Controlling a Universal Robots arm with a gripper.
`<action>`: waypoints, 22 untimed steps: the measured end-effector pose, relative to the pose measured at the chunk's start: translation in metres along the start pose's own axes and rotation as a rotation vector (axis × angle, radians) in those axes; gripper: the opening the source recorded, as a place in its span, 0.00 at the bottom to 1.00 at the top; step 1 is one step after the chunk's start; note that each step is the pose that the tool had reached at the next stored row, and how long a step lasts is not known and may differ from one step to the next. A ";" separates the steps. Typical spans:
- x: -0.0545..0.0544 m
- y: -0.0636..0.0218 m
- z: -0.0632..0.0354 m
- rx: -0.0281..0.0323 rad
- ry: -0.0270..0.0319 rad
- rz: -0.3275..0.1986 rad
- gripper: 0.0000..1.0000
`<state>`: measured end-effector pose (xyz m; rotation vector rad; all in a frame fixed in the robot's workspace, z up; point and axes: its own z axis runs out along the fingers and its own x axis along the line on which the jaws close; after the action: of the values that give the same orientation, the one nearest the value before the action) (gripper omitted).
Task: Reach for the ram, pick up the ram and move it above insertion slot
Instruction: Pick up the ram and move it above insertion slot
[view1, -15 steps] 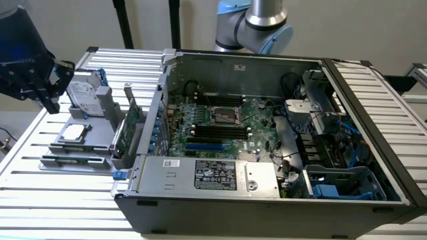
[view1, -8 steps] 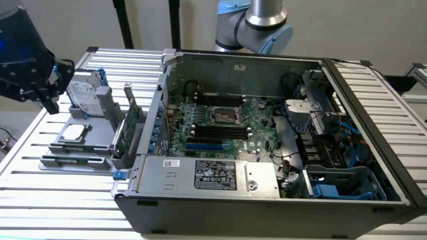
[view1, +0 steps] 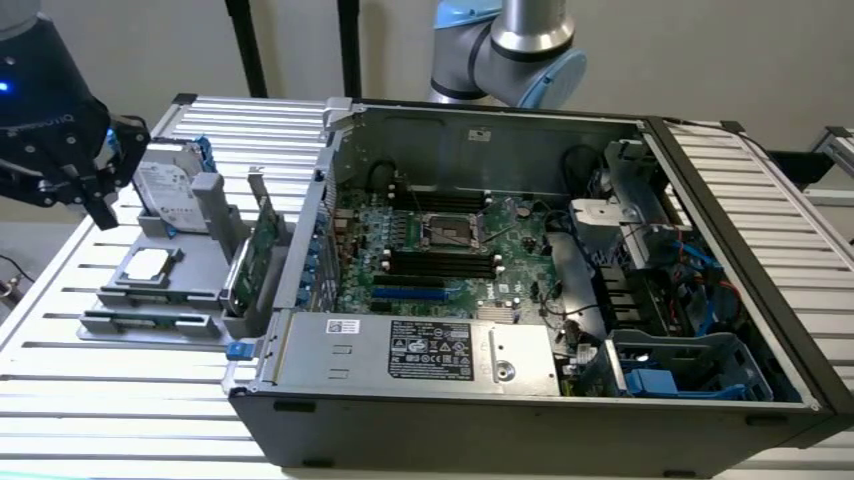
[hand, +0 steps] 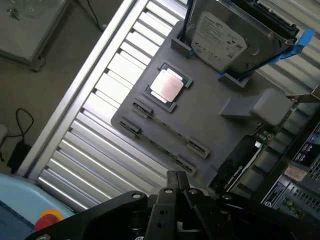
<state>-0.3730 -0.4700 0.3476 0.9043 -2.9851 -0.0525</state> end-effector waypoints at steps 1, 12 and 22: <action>0.000 0.0000 0.0001 0.0002 0.0009 -0.019 0.11; 0.000 0.0000 0.0012 0.0024 0.0086 -0.218 0.11; 0.000 -0.0001 0.0026 0.0045 0.0158 -0.401 0.11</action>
<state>-0.3730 -0.4700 0.3450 1.4777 -2.7395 -0.0445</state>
